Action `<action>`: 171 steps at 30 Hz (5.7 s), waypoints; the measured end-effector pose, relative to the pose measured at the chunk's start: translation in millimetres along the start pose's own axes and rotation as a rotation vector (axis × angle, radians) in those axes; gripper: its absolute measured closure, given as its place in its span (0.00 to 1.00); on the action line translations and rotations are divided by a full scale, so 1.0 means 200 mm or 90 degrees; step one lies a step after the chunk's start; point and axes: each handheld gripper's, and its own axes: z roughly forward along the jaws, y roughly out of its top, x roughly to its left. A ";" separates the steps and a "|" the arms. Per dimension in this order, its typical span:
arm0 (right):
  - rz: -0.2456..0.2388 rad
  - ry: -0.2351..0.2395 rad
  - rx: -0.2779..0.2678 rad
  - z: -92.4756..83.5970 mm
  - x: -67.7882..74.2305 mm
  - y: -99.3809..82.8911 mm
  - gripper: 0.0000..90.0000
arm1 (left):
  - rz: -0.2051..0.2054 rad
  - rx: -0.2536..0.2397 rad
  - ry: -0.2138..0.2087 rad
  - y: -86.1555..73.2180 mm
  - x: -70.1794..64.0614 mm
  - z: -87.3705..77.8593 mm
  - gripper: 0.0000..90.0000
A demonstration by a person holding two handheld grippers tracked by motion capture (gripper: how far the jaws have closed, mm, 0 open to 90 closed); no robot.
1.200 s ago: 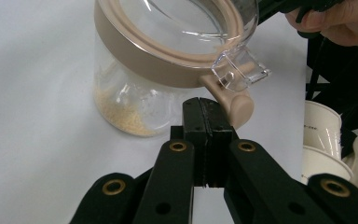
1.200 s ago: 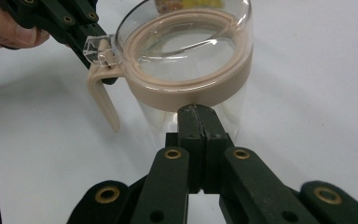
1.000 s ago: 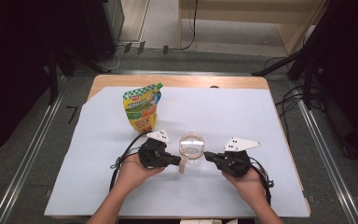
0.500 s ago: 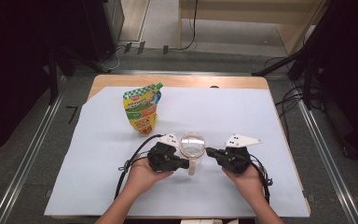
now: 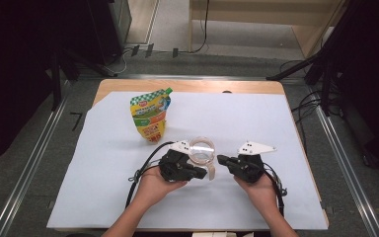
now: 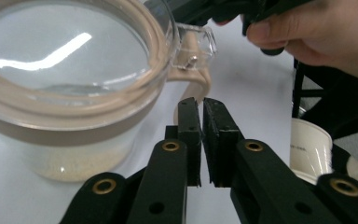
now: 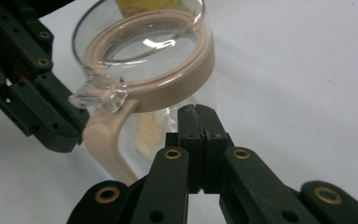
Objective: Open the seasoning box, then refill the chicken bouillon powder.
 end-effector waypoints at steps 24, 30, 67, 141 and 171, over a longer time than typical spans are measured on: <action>-0.043 0.049 0.038 -0.06 0.27 -0.08 1.00 | -0.012 -0.019 0.005 -0.03 0.10 -0.20 0.46; -0.043 0.058 0.054 0.02 0.29 -0.10 1.00 | -0.012 -0.020 0.016 -0.04 0.12 -0.21 0.43; 0.002 0.008 0.053 0.01 0.13 -0.10 1.00 | -0.018 -0.029 0.038 -0.04 0.15 -0.24 0.42; 0.070 -0.064 0.064 -0.03 -0.33 0.02 1.00 | 0.053 -0.021 0.035 0.21 0.18 0.03 0.24; 0.083 -0.072 0.068 -0.01 -0.33 0.01 1.00 | 0.124 -0.041 0.081 0.24 0.15 0.20 0.11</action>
